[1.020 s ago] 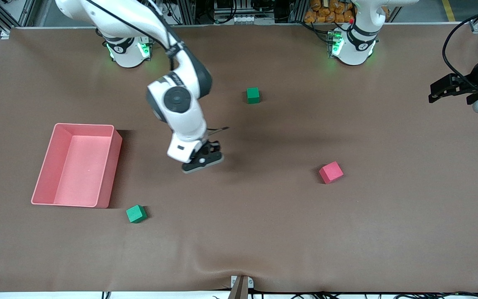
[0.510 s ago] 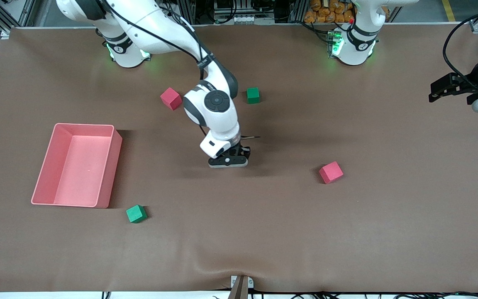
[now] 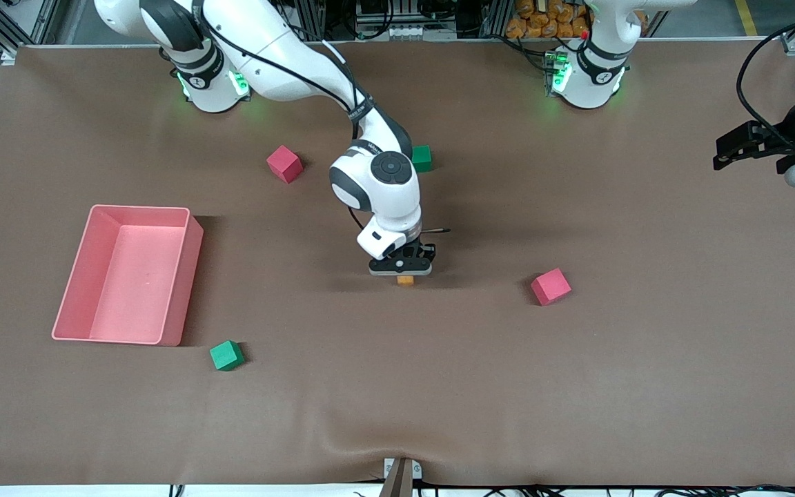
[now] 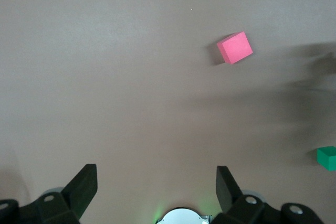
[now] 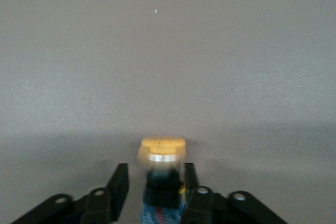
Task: Place and upright button with both arms
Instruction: 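Carry the button to mid-table and lower it with the right gripper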
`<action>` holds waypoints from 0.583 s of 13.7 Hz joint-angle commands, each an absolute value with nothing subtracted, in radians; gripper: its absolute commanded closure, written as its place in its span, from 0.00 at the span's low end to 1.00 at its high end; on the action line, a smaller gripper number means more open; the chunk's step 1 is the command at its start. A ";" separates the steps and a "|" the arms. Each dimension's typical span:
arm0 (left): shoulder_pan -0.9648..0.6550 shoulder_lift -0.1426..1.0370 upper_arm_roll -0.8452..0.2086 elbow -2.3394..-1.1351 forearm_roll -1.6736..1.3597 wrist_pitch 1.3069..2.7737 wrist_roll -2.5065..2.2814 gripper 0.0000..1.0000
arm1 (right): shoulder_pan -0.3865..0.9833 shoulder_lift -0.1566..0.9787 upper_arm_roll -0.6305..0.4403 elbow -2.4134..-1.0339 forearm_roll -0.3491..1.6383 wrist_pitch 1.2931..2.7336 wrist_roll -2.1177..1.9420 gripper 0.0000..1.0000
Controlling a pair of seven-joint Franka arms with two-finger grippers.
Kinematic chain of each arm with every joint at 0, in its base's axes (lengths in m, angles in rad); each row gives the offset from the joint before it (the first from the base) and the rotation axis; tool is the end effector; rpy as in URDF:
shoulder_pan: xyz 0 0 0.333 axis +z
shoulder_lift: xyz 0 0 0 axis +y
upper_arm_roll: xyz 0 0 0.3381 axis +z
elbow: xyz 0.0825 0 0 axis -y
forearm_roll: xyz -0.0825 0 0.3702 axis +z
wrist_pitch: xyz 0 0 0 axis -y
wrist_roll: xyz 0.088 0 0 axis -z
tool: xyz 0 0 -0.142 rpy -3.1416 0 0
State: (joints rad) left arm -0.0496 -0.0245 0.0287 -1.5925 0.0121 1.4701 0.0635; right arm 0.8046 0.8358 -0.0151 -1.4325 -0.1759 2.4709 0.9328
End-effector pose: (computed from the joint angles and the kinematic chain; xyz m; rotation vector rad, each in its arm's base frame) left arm 0.5178 -0.0088 0.6066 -3.1258 0.1311 0.1536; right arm 0.5344 0.5373 0.2029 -3.0549 0.0157 -0.3571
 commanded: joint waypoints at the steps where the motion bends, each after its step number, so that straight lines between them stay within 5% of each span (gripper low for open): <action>1: -0.038 -0.015 0.026 -1.569 -0.003 1.451 0.090 0.00 | 0.816 0.853 -0.028 -1.394 -0.209 2.467 0.960 0.00; 8: -0.040 -0.015 0.026 -1.569 -0.003 1.451 0.091 0.00 | 0.769 0.787 -0.026 -1.402 -0.196 2.445 0.996 0.00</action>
